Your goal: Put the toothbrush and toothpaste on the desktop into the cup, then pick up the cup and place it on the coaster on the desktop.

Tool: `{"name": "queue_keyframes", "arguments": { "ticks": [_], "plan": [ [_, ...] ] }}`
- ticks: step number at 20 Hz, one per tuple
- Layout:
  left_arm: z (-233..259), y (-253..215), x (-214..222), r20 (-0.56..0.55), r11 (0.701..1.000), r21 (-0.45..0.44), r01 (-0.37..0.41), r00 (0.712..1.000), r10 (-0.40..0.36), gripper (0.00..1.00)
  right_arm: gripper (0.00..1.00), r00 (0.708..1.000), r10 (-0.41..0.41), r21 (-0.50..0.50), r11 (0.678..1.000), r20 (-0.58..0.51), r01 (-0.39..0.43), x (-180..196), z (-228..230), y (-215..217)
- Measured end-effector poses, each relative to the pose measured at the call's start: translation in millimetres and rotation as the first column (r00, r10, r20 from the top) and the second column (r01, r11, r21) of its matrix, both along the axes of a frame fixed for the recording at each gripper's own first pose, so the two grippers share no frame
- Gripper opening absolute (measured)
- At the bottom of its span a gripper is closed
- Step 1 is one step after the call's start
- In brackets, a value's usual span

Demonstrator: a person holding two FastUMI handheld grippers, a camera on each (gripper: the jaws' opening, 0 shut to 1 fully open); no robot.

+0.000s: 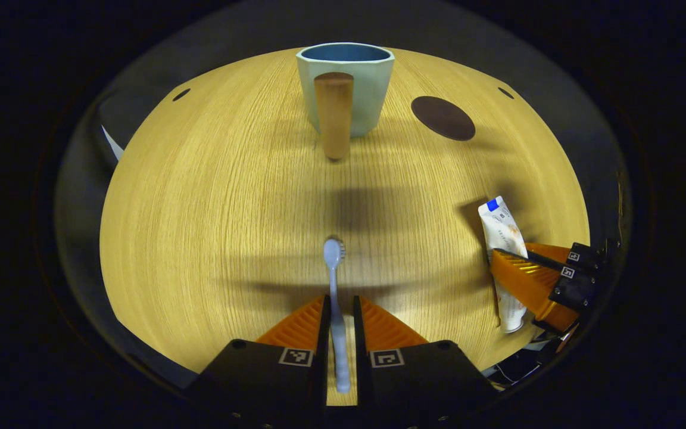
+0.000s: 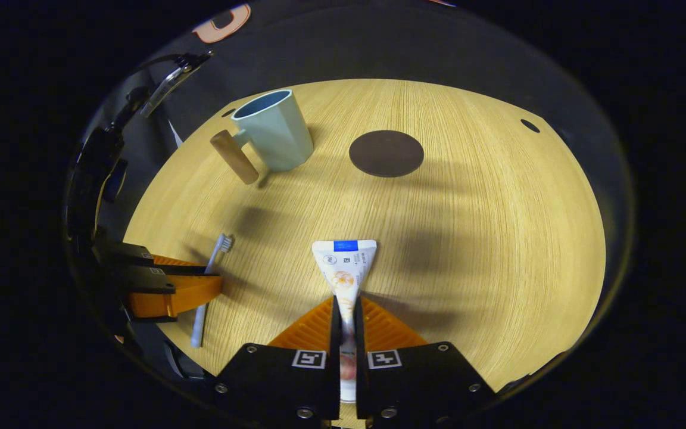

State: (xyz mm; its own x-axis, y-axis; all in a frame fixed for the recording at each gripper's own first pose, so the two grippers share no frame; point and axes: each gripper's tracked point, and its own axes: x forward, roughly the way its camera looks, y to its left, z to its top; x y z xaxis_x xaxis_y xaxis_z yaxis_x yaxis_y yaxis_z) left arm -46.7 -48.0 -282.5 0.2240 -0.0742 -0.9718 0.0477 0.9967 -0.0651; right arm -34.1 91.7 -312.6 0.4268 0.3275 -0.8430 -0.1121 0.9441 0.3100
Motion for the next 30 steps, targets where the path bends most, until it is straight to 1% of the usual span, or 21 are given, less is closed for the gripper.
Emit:
{"name": "queue_keyframes", "arguments": {
  "ticks": [1, 2, 3, 4, 6, 7, 11, 14, 16, 17, 19, 21, 23, 25, 27, 29, 30],
  "plan": [
    [1.0, 1.2, 1.6, 0.003, 1.0, -0.005, 0.003, 1.0, -0.003, 0.2, 0.08, 1.0, -0.003, -0.001, 1.0, 0.003, 0.003, 0.9, -0.3, -0.5],
    [-2.2, 7.1, 4.0, 0.019, 1.0, 0.015, -0.009, 1.0, 0.009, 0.2, 0.07, 1.0, 0.003, -0.002, 1.0, 0.01, -0.003, 0.7, 0.3, 1.2],
    [14.5, 4.5, 1.0, 0.011, 1.0, -0.01, -0.022, 1.0, 0.022, 0.13, 0.06, 1.0, 0.011, 0.0, 1.0, 0.016, -0.011, 0.4, 2.0, 1.9],
    [2.5, 2.0, 10.8, 0.028, 1.0, -0.009, -0.007, 1.0, 0.008, 0.05, 0.06, 0.999, 0.023, 0.0, 1.0, 0.024, -0.023, -1.1, 3.8, 4.2],
    [-0.8, -1.5, 13.9, 0.04, 1.0, -0.01, -0.019, 0.999, 0.019, 0.06, 0.06, 0.998, 0.028, -0.015, 1.0, 0.054, -0.028, 0.9, 6.0, 6.4],
    [-2.0, -1.1, 13.5, 0.05, 1.0, -0.014, -0.015, 0.999, 0.016, 0.02, 0.06, 0.997, 0.031, -0.023, 0.999, 0.072, -0.029, 3.3, 8.0, 6.1],
    [-2.3, 20.4, 18.3, 0.101, 0.999, -0.035, -0.004, 0.995, 0.007, 0.02, 0.06, 0.993, 0.02, -0.006, 1.0, 0.116, -0.019, 6.8, 18.3, 4.1],
    [2.8, 52.9, 27.4, 0.161, 0.999, -0.041, -0.003, 0.987, 0.01, 0.02, 0.06, 0.987, 0.0, 0.005, 1.0, 0.162, -0.001, 12.7, 29.3, 1.4],
    [11.6, 79.6, 33.1, 0.224, 0.998, -0.057, -0.004, 0.974, 0.017, 0.02, 0.06, 0.981, -0.016, 0.027, 1.0, 0.194, 0.011, 18.6, 40.3, 1.4],
    [15.2, 88.5, 38.5, 0.276, 0.997, -0.082, -0.004, 0.961, 0.026, 0.02, 0.06, 0.978, -0.029, 0.053, 0.998, 0.205, 0.018, 20.2, 47.2, 1.3],
    [24.0, 90.2, 42.8, 0.338, 0.994, -0.113, -0.01, 0.94, 0.048, 0.02, 0.06, 0.974, -0.051, 0.09, 0.995, 0.222, 0.031, 22.8, 56.6, 1.7],
    [31.3, 107.8, 44.6, 0.396, 0.992, -0.129, -0.016, 0.916, 0.066, 0.02, 0.06, 0.958, -0.066, 0.087, 0.995, 0.279, 0.043, 31.9, 68.5, -3.8],
    [39.0, 128.4, 50.5, 0.462, 0.992, -0.126, -0.014, 0.884, 0.072, 0.02, 0.06, 0.938, -0.087, 0.102, 0.993, 0.335, 0.056, 40.8, 84.7, -6.1],
    [43.2, 143.5, 50.5, 0.531, 0.993, -0.118, -0.009, 0.845, 0.071, 0.02, 0.06, 0.913, -0.114, 0.119, 0.99, 0.392, 0.073, 49.5, 104.1, -12.4],
    [42.7, 154.1, 47.5, 0.591, 0.994, -0.112, 0.0, 0.804, 0.067, 0.02, 0.05, 0.884, -0.127, 0.107, 0.99, 0.45, 0.088, 58.8, 121.0, -18.5],
    [51.5, 162.5, 46.1, 0.652, 0.995, -0.1, 0.013, 0.756, 0.056, 0.02, 0.06, 0.859, -0.136, 0.1, 0.99, 0.493, 0.1, 63.0, 131.4, -23.7],
    [60.6, 163.9, 52.5, 0.693, 0.996, -0.092, 0.021, 0.719, 0.049, 0.02, 0.06, 0.85, -0.146, 0.105, 0.989, 0.506, 0.108, 64.3, 135.3, -25.4]
  ]
}}
